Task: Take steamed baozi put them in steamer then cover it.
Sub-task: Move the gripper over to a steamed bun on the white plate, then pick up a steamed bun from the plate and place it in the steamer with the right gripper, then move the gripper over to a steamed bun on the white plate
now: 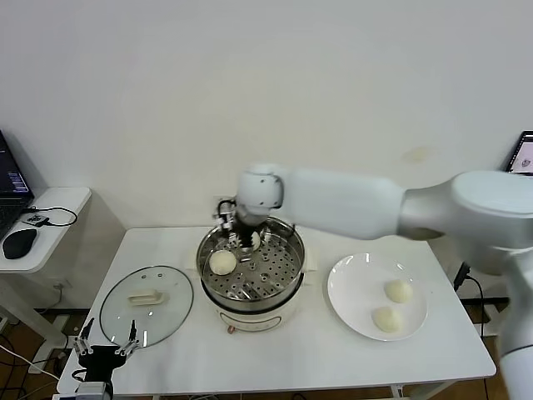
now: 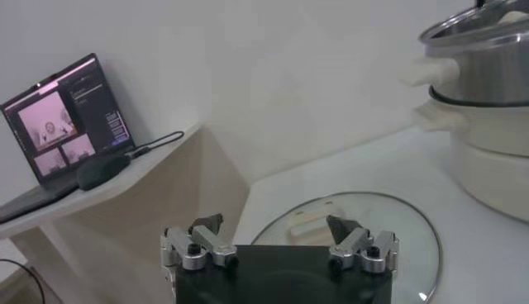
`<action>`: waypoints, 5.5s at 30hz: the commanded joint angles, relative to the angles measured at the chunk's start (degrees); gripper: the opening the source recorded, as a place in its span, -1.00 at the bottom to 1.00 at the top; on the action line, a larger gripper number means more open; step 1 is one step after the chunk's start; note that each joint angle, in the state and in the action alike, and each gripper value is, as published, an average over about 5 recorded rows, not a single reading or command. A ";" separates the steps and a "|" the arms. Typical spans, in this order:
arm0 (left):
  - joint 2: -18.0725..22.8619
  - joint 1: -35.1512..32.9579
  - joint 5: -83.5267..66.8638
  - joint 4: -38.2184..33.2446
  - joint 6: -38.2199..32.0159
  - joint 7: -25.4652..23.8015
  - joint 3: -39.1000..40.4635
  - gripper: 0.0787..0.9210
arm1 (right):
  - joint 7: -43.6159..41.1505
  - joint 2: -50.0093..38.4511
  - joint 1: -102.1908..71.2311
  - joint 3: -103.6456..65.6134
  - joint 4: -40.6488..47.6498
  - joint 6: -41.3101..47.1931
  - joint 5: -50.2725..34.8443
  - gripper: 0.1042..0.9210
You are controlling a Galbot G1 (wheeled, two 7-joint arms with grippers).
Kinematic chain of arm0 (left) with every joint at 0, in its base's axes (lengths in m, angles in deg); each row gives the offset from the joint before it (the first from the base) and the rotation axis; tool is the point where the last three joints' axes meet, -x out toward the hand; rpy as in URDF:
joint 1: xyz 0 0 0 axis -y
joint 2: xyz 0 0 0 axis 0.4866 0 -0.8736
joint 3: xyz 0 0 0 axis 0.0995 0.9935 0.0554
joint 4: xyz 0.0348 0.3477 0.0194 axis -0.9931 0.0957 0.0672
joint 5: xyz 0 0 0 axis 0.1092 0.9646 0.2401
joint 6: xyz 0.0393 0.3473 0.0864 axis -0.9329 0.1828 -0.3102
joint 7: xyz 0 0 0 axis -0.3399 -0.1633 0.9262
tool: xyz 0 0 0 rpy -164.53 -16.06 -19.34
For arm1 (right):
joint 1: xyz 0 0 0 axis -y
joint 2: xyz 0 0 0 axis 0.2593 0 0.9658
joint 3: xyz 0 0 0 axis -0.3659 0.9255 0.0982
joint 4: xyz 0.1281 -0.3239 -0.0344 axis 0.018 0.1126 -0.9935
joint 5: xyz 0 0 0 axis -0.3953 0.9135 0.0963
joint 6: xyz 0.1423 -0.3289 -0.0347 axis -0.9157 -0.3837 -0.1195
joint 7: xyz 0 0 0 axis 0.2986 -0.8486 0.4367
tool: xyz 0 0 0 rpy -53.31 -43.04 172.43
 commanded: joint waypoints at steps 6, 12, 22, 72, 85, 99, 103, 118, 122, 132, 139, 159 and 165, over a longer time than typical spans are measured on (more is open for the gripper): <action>0.28 -0.33 0.80 -0.31 0.13 -0.10 1.06 0.77 | -12.57 -32.98 4.94 1.45 -18.06 -12.94 12.72 0.76; 0.42 -0.70 1.13 -0.24 0.21 -0.16 1.49 0.77 | -13.45 -44.32 -1.00 0.48 -20.82 -17.30 20.92 0.76; 1.24 -1.42 2.36 -0.35 0.25 -0.07 2.35 0.77 | -10.24 -50.07 -26.08 -15.32 -19.59 -19.25 30.65 0.76; 1.58 -1.06 2.63 1.48 0.18 0.03 1.36 0.77 | -8.39 -37.04 -45.33 -29.04 -3.29 -18.68 34.89 0.21; 1.39 -1.15 2.53 0.80 0.18 0.02 1.34 0.77 | -10.75 -40.46 -29.31 -25.41 -7.94 -17.73 27.04 0.18; 1.03 -1.17 2.34 -0.04 0.18 0.02 1.50 0.77 | -9.63 -26.96 0.36 -10.21 -7.35 -15.40 14.34 0.20; 1.07 -1.07 2.32 0.07 0.18 0.03 1.40 0.77 | -8.09 -19.53 3.60 -7.39 -6.04 -15.58 12.02 0.20; 1.31 -1.64 1.71 -0.58 0.14 0.05 -0.77 0.77 | -5.09 1.82 -2.16 -2.45 2.40 -29.86 8.27 0.20; 1.39 -1.88 1.32 -0.70 0.11 0.07 -1.38 0.77 | -6.23 4.30 -3.90 -0.49 3.74 -34.93 11.81 0.20; 1.67 -1.87 0.39 -0.21 -0.20 0.33 -1.52 0.77 | -9.00 8.66 -4.52 2.58 7.57 -46.81 21.52 0.25; 1.52 -1.70 0.04 0.06 -0.21 0.41 -1.73 0.77 | -11.24 8.62 -4.86 3.57 7.67 -48.88 24.47 0.28; 1.63 -1.32 0.04 0.52 -0.22 0.57 -1.61 0.77 | -12.71 5.38 -3.10 2.53 5.12 -48.74 22.96 0.74; 1.29 -0.93 0.01 0.35 -0.14 0.47 -1.63 0.77 | -12.95 -0.44 -0.11 0.42 2.49 -44.43 20.97 0.76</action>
